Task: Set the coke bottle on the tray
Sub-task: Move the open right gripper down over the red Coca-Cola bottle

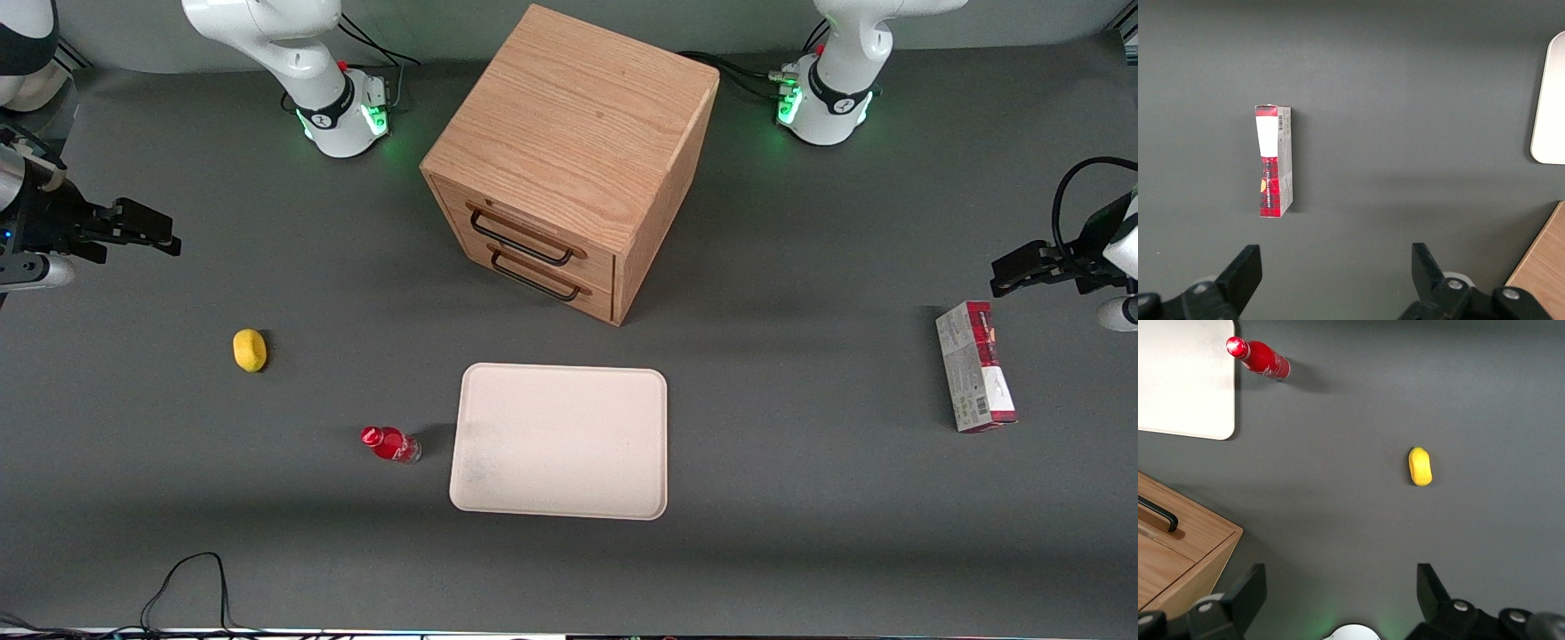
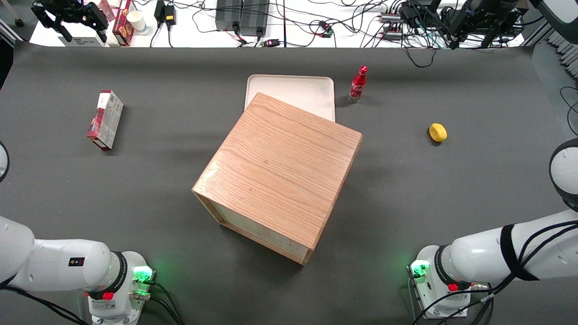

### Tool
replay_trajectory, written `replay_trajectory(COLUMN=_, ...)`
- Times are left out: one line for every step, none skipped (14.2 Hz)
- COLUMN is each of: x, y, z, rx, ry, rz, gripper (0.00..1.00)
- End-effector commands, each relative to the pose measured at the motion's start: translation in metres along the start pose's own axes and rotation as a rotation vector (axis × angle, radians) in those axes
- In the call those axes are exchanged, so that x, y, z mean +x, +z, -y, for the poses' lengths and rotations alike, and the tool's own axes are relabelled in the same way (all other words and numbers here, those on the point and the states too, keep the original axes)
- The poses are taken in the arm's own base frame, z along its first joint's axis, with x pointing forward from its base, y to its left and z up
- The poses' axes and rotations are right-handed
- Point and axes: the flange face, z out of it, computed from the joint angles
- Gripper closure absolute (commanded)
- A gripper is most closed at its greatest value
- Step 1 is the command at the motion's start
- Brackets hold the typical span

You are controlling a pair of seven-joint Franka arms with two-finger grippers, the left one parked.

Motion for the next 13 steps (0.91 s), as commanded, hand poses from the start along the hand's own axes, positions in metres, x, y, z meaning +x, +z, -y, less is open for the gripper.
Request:
replay_trajectory(x=0.001, y=-0.006, z=0.002, rx=0.019, ry=0.015, rz=0.003, gripper=0.0)
replay_trajectory(x=0.001, y=-0.009, z=0.008, rx=0.019, ry=0.007, rz=-0.003, gripper=0.0)
replay_trajectory(x=0.003, y=-0.014, z=0.016, rx=0.035, ry=-0.002, rz=-0.016, gripper=0.0)
replay_trajectory(x=0.012, y=-0.015, z=0.026, rx=0.059, ry=0.012, rz=-0.017, gripper=0.0)
replay_trajectory(x=0.016, y=-0.021, z=0.043, rx=0.064, ry=0.042, rz=-0.013, gripper=0.0)
replay_trajectory(x=0.027, y=-0.022, z=0.071, rx=0.058, ry=0.067, rz=-0.004, gripper=0.0)
replay_trajectory(x=0.043, y=-0.017, z=0.098, rx=0.048, ry=0.088, rz=0.006, gripper=0.0)
replay_trajectory(x=0.059, y=-0.011, z=0.133, rx=0.035, ry=0.094, rz=0.016, gripper=0.0)
replay_trajectory(x=0.072, y=-0.002, z=0.156, rx=0.023, ry=0.107, rz=0.023, gripper=0.0)
replay_trajectory(x=0.08, y=0.004, z=0.167, rx=0.006, ry=0.102, rz=0.031, gripper=0.0)
replay_trajectory(x=0.082, y=0.009, z=0.169, rx=-0.004, ry=0.099, rz=0.038, gripper=0.0)
replay_trajectory(x=0.083, y=0.01, z=0.17, rx=-0.004, ry=0.098, rz=0.038, gripper=0.0)
replay_trajectory(x=0.083, y=0.01, z=0.169, rx=-0.005, ry=0.093, rz=0.037, gripper=0.0)
